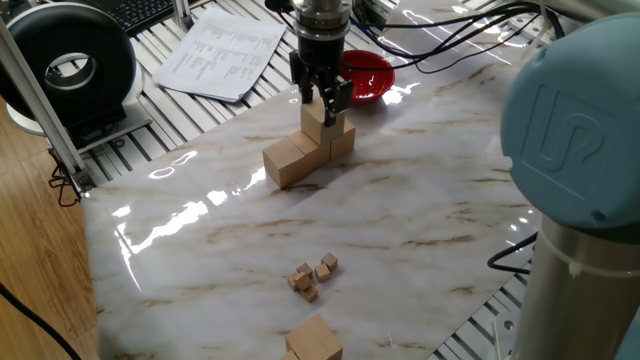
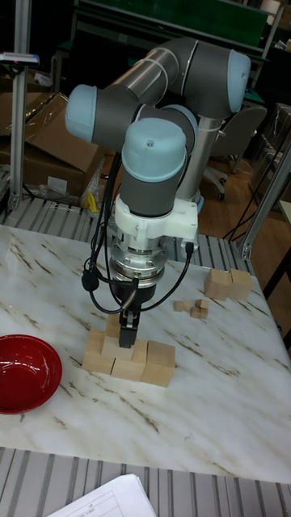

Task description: Stack the blocks into a pyramid shape

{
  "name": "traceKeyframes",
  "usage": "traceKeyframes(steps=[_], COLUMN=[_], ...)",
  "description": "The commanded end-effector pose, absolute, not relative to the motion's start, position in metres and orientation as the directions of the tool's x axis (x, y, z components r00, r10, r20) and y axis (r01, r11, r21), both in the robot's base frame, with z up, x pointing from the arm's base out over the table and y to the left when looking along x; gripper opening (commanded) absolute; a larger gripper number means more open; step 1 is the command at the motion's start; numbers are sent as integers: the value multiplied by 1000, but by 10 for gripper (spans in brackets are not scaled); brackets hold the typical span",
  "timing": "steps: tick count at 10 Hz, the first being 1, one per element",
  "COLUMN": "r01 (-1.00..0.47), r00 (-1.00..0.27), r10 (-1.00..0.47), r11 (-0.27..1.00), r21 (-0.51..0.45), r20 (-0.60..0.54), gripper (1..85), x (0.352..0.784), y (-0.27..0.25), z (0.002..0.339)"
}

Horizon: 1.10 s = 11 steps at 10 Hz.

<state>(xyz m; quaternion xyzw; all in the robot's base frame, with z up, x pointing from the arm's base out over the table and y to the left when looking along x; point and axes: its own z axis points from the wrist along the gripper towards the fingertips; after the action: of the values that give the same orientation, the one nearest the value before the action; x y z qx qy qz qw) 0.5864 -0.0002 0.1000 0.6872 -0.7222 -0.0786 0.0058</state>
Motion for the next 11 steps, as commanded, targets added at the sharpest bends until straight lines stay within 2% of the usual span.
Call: traceKeyframes(steps=[1,5,8,11], r01=[-989,-989,-990,-989], r00=[-84,-81,-71,-69], r10=[-991,-991,-991,-992], r11=[71,67,56,54], r21=[132,132,132,135], r20=[-103,-111,-110,-109], gripper=[403,423,500,533], x=[586,586,585,585], y=[3,0,0,2], z=[103,100,100,102])
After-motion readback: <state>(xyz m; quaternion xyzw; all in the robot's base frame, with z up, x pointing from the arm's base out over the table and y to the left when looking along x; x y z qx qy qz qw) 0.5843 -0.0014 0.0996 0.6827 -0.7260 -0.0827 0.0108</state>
